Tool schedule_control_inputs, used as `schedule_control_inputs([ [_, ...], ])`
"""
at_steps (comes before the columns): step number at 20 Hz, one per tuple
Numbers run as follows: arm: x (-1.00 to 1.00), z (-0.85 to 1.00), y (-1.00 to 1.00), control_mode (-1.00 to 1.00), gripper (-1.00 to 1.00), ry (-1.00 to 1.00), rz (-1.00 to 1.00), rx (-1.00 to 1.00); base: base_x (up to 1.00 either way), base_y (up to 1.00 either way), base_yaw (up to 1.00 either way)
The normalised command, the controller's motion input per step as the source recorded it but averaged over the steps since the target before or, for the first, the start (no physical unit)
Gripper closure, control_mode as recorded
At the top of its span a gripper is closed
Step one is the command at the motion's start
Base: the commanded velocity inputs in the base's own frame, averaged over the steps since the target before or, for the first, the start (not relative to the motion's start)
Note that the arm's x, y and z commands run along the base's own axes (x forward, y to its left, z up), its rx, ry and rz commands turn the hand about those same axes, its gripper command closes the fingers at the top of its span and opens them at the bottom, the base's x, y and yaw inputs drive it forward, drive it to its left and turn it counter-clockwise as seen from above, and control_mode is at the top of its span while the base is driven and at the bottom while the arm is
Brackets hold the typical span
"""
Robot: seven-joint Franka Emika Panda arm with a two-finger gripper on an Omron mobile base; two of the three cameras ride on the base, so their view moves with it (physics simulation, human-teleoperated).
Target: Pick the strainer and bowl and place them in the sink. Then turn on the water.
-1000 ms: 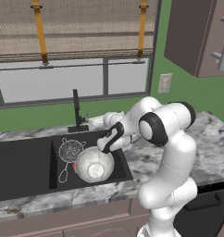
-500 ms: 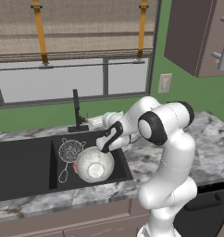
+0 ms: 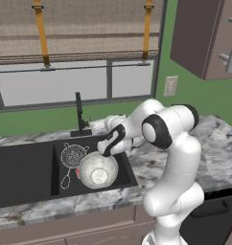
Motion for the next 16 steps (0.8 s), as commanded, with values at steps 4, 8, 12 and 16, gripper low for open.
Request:
schedule_control_inputs([
  [4,0.08,-0.02,0.01,-1.00,-1.00,-0.01,0.00,0.00,0.00,0.00,0.00],
  [8,0.00,-0.08,0.00,-1.00,-1.00,-0.03,0.00,0.01,0.00,0.00,0.00],
  [12,0.03,-0.10,0.01,-1.00,-1.00,-0.03,0.00,0.00,0.00,0.00,0.00],
  [16,0.16,-0.07,0.14,-1.00,-1.00,-0.02,0.00,0.00,0.00,0.00,0.00],
])
